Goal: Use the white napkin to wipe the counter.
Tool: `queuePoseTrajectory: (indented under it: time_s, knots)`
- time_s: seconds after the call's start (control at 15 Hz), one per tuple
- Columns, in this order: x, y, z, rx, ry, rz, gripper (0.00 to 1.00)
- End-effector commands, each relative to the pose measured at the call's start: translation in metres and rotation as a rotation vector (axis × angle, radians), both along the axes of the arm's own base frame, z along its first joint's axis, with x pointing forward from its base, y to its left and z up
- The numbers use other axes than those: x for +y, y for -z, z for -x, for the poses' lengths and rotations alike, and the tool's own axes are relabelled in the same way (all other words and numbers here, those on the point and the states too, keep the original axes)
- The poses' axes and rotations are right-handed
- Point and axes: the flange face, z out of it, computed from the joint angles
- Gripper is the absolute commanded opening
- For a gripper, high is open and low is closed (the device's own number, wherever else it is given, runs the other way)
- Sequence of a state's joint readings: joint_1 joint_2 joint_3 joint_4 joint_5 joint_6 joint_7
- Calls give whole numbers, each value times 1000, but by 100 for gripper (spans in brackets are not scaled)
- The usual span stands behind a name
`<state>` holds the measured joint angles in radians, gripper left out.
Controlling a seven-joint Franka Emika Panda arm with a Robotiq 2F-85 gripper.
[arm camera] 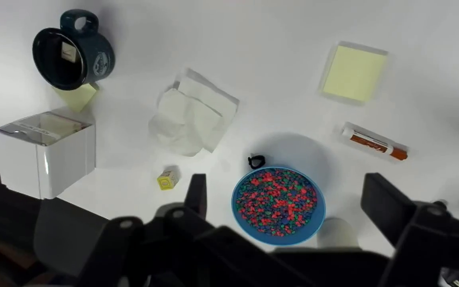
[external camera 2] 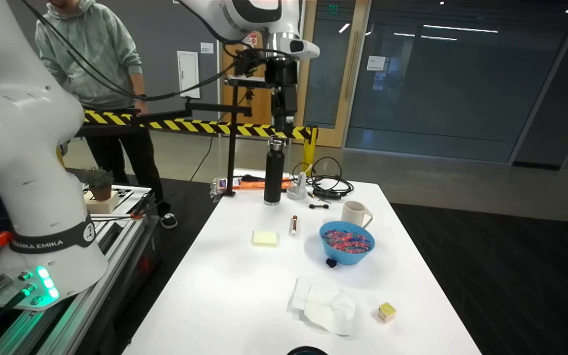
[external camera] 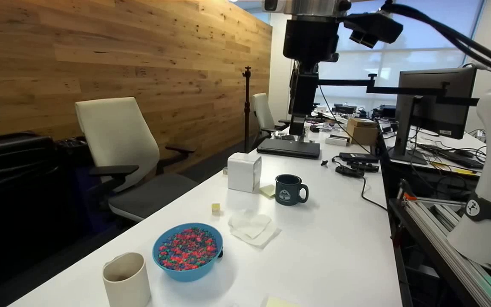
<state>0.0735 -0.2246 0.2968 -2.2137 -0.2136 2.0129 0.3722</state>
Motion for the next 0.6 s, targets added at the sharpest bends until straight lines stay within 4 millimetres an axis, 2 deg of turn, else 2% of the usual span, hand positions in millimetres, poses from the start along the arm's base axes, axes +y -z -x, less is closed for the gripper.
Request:
queuePoseTrajectory:
  time_s: [0.0,0.53]
  knots:
    - [-2,-3,-1,0,-7,7,100]
    - [-4,3,-6,21,19,-12,100]
